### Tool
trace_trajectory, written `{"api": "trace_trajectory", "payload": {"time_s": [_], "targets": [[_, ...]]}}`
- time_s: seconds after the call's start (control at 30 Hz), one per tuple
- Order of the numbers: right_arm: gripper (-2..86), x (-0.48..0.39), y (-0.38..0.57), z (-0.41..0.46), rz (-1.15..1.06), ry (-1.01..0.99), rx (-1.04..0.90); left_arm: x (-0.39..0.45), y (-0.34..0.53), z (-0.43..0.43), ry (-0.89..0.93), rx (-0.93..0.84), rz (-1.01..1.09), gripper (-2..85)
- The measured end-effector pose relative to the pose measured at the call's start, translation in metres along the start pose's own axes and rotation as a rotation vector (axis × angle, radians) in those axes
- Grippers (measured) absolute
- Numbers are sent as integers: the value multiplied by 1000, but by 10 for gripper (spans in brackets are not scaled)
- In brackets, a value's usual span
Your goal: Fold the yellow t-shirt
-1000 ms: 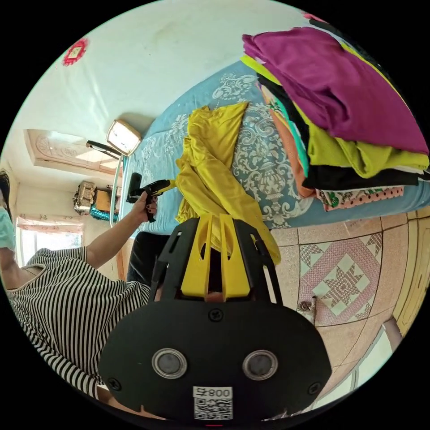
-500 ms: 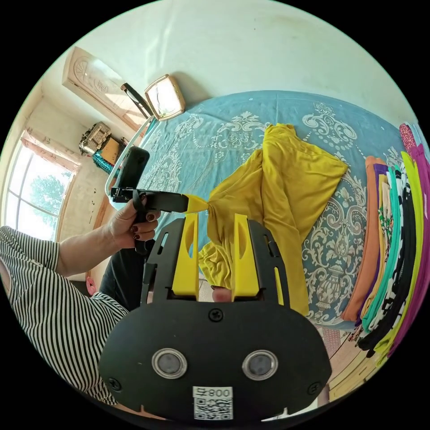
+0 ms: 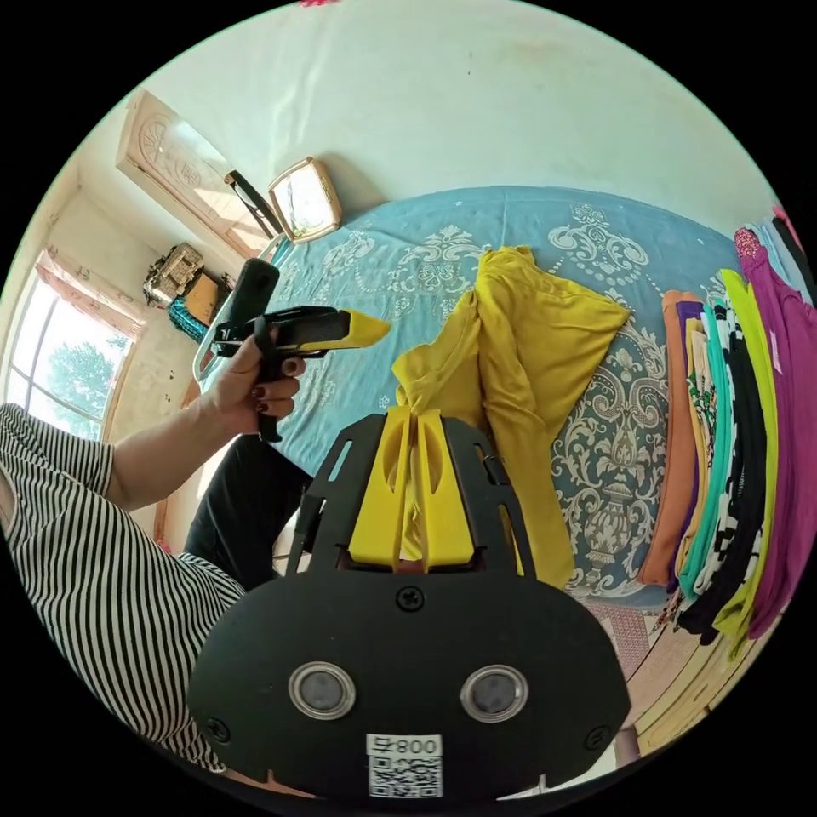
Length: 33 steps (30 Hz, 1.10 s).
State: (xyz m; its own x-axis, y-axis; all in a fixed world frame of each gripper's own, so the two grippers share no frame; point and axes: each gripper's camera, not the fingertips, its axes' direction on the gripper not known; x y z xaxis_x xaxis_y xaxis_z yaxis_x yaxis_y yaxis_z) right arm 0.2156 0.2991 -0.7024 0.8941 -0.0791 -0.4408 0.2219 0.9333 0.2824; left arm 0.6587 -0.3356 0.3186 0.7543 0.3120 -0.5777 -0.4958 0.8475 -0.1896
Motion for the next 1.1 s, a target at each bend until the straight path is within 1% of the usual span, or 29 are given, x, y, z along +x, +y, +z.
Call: {"api": "trace_trajectory", "payload": {"time_s": [0.1, 0.2, 0.47, 0.57, 0.67, 0.77, 0.87, 0.93, 1.03, 1.1], "targets": [[6, 5, 2, -32, -7, -16, 30, -37, -14, -22, -17, 52, -119, 72], [5, 10, 0, -56, -14, -29, 44, -68, -33, -30, -46, 29, -211, 91], [6, 34, -11, -112, -11, -66, 78, -101, -64, -62, -208, 8, -304, 98], [6, 44, -14, -134, -9, -87, 90, -105, -62, -80, -199, 11, -330, 95], [6, 51, -16, -155, -14, -98, 102, -110, -55, -102, -145, 46, -372, 86], [7, 57, -17, -175, -18, -93, 102, -107, -48, -122, -109, 35, -380, 42], [7, 61, -14, -198, -19, -93, 103, -85, -37, -150, -146, 23, -324, 17], [6, 63, -11, -213, -20, -86, 106, -71, -26, -175, -125, 52, -300, 12], [6, 66, -3, -243, -12, -69, 118, -43, 2, -229, -64, 144, -270, 7], [6, 65, 4, -274, -12, -44, 147, -16, 27, -279, -10, 216, -234, 6]]}}
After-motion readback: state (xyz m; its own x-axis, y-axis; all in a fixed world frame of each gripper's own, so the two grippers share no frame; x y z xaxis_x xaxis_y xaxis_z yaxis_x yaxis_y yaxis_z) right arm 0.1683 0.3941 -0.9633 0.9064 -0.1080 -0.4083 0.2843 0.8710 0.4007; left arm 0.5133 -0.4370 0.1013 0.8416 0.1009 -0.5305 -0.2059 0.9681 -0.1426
